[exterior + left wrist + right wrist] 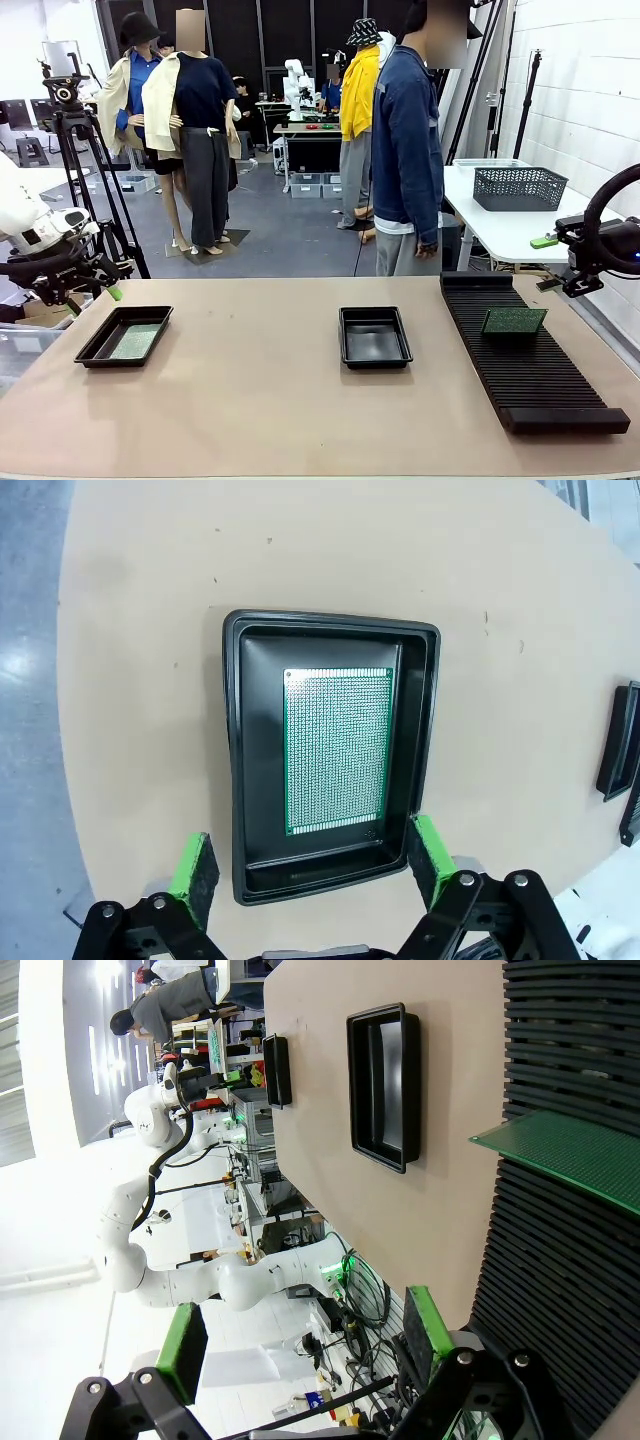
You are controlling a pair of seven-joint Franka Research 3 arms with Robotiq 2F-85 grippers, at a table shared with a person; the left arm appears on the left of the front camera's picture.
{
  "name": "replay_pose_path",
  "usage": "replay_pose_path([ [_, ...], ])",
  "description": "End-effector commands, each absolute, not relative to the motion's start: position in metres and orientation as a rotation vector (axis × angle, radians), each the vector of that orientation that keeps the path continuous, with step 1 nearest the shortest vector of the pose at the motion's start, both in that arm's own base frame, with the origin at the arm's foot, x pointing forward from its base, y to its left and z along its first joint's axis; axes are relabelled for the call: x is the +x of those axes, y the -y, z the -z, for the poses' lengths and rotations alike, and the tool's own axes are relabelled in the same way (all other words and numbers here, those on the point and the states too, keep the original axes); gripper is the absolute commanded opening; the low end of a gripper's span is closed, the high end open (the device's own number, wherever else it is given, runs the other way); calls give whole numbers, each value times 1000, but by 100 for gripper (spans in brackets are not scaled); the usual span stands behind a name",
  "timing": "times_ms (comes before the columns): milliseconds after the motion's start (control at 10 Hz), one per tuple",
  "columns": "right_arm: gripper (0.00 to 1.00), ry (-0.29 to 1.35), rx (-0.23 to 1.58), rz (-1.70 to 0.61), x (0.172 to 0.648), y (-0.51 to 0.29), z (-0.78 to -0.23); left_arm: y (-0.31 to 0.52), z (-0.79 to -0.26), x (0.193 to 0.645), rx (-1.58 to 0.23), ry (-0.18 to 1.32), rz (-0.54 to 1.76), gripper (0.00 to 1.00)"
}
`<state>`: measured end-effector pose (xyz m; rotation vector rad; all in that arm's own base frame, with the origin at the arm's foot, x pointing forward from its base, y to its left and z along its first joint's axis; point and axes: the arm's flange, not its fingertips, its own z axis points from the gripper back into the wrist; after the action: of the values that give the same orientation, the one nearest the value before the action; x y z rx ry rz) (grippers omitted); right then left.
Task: Inspect and transfer BCBs to ESD trays.
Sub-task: Pick up the ESD tray and place it on the left side of the table, then pick up the Blank PCB from the PCB Rack and place it in the right ESD tray.
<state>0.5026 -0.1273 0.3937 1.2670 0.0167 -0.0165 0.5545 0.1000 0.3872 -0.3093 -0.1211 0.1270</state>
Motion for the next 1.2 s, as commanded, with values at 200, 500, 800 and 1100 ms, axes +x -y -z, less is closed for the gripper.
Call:
replay_pose_path([
  [200,100,-16,1264,10,506,127,-395,-101,-387,554,-308,123,-125,100],
  [500,100,-16,1264,10,506,127,-395,-101,-387,554,-308,123,-125,100],
  [800,100,-16,1264,10,506,127,-395,-101,-387,554,-308,123,-125,100],
  [1100,100,-16,1264,10,506,127,-395,-114,-416,551,-588,65,-127,100],
])
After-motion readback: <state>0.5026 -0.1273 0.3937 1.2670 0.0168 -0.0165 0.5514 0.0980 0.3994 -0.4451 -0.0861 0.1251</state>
